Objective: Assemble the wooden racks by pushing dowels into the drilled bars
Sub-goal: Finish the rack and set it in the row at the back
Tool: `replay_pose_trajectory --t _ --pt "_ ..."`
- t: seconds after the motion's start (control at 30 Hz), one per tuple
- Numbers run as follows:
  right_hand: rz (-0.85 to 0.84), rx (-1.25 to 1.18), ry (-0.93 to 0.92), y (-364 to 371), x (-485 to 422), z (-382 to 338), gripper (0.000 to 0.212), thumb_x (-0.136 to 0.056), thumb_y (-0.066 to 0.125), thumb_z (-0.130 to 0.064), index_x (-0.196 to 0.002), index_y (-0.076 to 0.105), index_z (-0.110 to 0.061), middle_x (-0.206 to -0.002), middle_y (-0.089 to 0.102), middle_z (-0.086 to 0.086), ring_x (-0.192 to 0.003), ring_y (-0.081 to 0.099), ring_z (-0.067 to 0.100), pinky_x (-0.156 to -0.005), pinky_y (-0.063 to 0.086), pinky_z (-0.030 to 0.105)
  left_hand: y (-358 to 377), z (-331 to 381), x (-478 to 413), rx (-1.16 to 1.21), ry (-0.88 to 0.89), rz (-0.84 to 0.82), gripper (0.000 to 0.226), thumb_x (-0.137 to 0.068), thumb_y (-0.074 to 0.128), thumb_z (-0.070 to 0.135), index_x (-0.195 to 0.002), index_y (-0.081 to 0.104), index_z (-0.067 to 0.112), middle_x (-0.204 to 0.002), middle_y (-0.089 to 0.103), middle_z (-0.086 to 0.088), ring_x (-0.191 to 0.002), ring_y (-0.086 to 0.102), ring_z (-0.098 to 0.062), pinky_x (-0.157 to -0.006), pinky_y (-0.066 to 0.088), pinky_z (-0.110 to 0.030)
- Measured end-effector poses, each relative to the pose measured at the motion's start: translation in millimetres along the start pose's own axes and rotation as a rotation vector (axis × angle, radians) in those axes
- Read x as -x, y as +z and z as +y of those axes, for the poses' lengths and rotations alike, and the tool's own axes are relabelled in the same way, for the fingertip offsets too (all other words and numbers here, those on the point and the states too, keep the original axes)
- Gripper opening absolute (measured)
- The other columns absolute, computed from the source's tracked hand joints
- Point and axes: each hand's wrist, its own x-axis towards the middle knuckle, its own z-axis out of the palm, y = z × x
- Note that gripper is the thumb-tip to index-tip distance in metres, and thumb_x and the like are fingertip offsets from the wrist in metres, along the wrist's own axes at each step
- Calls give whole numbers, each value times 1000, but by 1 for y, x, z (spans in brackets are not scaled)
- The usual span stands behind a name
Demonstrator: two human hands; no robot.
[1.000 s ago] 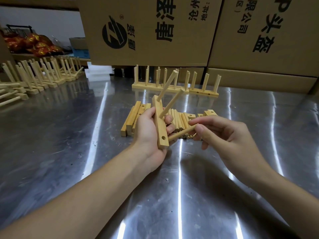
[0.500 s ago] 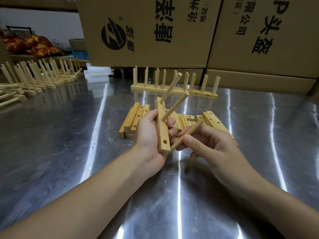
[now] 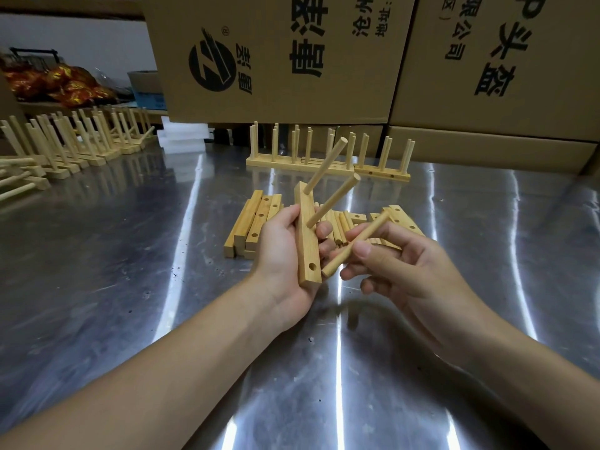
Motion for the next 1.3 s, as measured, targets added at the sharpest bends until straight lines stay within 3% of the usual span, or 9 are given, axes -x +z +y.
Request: replay_pose_trajectory --t 0.17,0.43,0.6,0.7,0.83,0.93,1.07,1.13,1.3 --pt "-21 93 -70 0 2 3 24 -89 77 -21 -109 66 -12 -110 80 14 -101 78 33 -67 54 21 -1 -2 0 -7 -6 -19 32 -110 40 38 -99 58 13 -71 47 -2 -58 37 -14 -62 37 -30" --pt "-34 231 -265 3 4 2 17 -91 74 -7 -105 67 -2 -97 82 5 -88 79 17 -70 57 16 -4 -4 -3 -65 40 -22 28 -107 44 38 -100 59 15 -70 48 0 -55 40 -13 -60 35 -31" --pt "8 545 -340 -5 5 -3 14 -88 84 -20 -99 75 -18 -93 79 1 -85 77 24 -76 61 48 -8 -4 -6 -157 108 4 31 -107 46 40 -96 63 17 -68 49 1 -54 42 -12 -58 33 -30" --pt "-11 754 -403 -8 7 -7 11 -91 83 -26 -98 76 -27 -87 75 -2 -74 68 23 -63 55 42 -9 -5 -6 -210 151 15 31 -107 48 41 -97 65 18 -67 50 2 -55 43 -12 -55 35 -26" --pt "-27 943 -481 -5 8 -12 8 -91 82 -27 -96 76 -27 -81 69 -21 -71 64 10 -59 43 14 -9 -8 -7 -220 164 11 34 -108 47 42 -96 66 17 -67 49 2 -55 43 -12 -53 36 -24" --pt "-31 888 -455 -5 8 -14 7 -90 84 -25 -95 78 -27 -82 71 -24 -72 65 7 -61 42 10 -10 -6 -7 -210 157 -1 34 -109 45 43 -100 64 16 -67 50 2 -55 43 -11 -53 37 -24" --pt "-109 420 -285 1 6 -9 8 -90 81 -17 -97 77 -17 -107 80 0 -105 76 19 -82 57 21 -8 -6 -7 -184 139 -10 34 -108 47 44 -98 65 16 -68 49 1 -55 45 -12 -61 42 -28" --pt "-125 319 -266 4 5 -4 7 -94 74 -14 -101 72 -12 -110 79 7 -108 76 24 -82 57 21 -6 -4 -6 -157 131 -1 34 -108 48 43 -96 65 15 -68 48 0 -57 46 -13 -63 47 -28" --pt "-169 674 -280 0 9 -3 16 -111 48 -28 -107 64 -26 -97 69 -15 -91 65 12 -77 47 23 -6 5 -4 -137 135 -20 30 -110 42 38 -100 57 14 -68 46 0 -54 41 -12 -53 33 -29"
